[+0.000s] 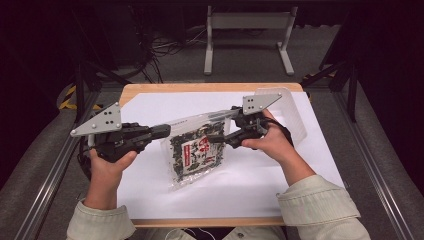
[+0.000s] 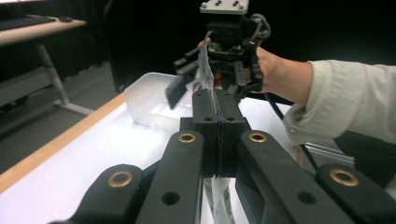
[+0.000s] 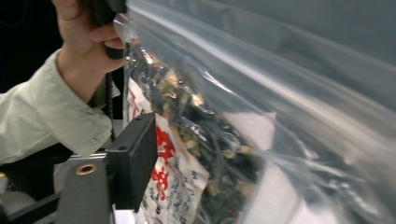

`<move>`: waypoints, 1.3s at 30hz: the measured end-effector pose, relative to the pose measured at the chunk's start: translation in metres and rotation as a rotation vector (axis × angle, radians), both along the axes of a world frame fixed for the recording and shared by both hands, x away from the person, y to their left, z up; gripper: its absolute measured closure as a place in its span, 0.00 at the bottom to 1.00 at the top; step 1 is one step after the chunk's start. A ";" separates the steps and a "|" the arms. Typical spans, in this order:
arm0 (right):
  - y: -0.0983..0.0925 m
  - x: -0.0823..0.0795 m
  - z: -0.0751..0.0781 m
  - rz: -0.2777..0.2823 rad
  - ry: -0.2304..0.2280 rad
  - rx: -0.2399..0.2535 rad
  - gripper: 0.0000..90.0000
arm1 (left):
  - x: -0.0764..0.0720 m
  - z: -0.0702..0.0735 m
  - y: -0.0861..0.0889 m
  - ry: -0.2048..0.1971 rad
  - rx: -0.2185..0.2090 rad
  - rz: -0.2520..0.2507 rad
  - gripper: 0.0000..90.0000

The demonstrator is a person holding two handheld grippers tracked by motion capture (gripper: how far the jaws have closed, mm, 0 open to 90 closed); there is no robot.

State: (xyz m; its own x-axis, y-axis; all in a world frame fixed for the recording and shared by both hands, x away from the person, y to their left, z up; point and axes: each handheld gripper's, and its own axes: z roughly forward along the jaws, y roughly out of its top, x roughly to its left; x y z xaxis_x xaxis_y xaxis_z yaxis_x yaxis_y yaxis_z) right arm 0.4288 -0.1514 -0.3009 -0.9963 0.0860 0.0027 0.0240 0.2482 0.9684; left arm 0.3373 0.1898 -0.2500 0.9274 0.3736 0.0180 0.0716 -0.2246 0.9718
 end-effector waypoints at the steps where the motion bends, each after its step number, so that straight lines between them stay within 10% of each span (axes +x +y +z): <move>1: 0.000 -0.001 0.000 0.005 0.001 0.001 0.42 | 0.000 0.000 0.000 -0.002 -0.007 0.000 1.00; 9: -0.003 -0.008 0.000 0.067 -0.004 -0.082 0.78 | 0.002 -0.002 0.001 -0.002 -0.008 0.030 1.00; 17: -0.002 -0.014 0.004 0.092 0.009 -0.115 0.84 | 0.006 -0.005 0.005 0.002 -0.015 0.067 0.99; 27: -0.017 -0.011 0.015 -0.012 0.022 -0.105 0.85 | 0.010 -0.007 0.010 0.017 -0.038 0.202 0.49; 39: -0.051 -0.006 0.044 -0.166 0.024 -0.106 0.85 | 0.016 -0.019 0.014 0.056 -0.001 0.251 0.35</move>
